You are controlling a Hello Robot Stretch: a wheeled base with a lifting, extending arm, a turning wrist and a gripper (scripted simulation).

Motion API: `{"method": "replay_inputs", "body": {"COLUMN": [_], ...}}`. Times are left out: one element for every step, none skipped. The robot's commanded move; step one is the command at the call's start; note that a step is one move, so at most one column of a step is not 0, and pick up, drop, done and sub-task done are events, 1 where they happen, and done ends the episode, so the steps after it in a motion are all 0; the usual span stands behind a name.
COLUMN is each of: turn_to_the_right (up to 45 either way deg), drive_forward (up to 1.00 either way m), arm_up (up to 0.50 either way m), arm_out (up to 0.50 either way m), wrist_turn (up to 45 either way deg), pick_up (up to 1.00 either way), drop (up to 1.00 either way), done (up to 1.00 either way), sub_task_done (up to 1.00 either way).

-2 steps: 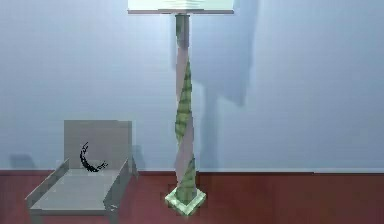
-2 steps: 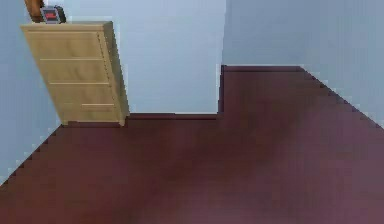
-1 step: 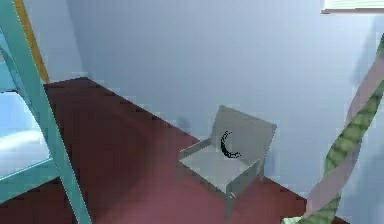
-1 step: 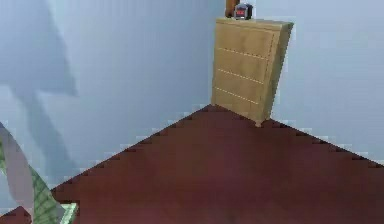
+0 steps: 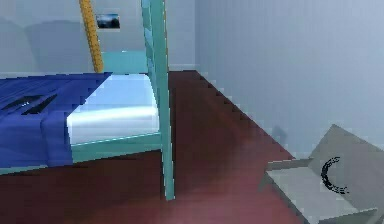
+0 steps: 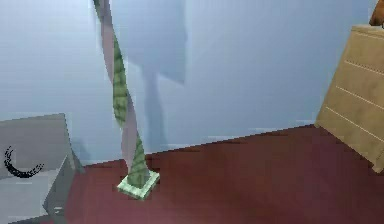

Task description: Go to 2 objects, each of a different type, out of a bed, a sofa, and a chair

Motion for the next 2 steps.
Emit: {"method": "replay_inputs", "body": {"turn_to_the_right": [0.0, -45.0], "drive_forward": [0.6, 0.0], "arm_up": [0.0, 0.0], "arm_out": [0.0, 0.0], "wrist_turn": [0.0, 0.0], "pick_up": [0.0, 0.0], "drop": [0.0, 0.0], "done": [0.0, 0.0], "sub_task_done": [0.0, 0.0]}}
